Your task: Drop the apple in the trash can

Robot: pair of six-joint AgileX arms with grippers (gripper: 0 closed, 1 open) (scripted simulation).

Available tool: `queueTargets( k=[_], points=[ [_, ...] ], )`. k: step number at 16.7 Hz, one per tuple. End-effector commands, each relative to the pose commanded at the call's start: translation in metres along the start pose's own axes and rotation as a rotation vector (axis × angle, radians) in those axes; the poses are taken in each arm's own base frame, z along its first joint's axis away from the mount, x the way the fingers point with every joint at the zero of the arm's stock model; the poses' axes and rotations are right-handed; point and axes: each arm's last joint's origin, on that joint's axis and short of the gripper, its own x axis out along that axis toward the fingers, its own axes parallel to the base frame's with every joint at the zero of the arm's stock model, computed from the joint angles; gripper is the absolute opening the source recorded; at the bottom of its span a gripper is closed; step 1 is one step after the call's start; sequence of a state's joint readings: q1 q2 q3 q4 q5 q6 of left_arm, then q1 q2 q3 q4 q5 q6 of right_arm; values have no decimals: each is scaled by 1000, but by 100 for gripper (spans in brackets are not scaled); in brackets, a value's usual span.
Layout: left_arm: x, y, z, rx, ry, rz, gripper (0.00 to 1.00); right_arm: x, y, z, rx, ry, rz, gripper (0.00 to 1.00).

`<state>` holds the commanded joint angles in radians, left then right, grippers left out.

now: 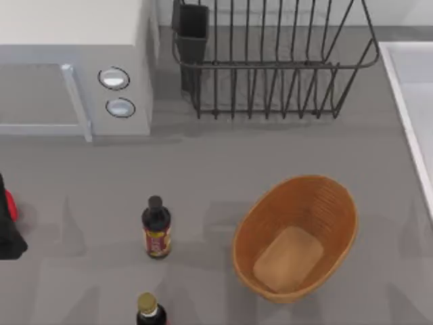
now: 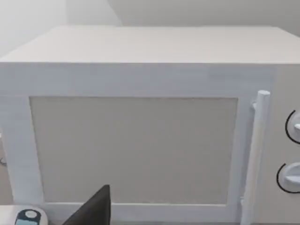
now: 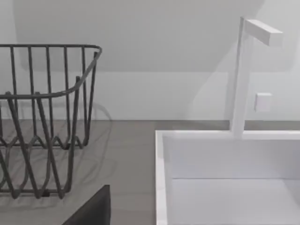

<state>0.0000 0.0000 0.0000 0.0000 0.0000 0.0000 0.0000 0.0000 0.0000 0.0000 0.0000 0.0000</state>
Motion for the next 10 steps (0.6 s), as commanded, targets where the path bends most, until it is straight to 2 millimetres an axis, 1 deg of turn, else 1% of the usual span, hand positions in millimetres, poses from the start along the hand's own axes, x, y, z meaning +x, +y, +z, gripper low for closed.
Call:
queueTargets(
  k=[2, 4, 7, 10],
  points=[
    [0, 0, 0, 0, 0, 0, 100, 0, 0, 0, 0, 0, 0, 100],
    [0, 1, 6, 31, 26, 11, 100, 0, 0, 0, 0, 0, 0, 100],
    [3, 4, 27, 139, 125, 36, 100, 0, 0, 0, 0, 0, 0, 100],
    [17, 8, 54, 286, 306, 36, 100, 0, 0, 0, 0, 0, 0, 100]
  ],
)
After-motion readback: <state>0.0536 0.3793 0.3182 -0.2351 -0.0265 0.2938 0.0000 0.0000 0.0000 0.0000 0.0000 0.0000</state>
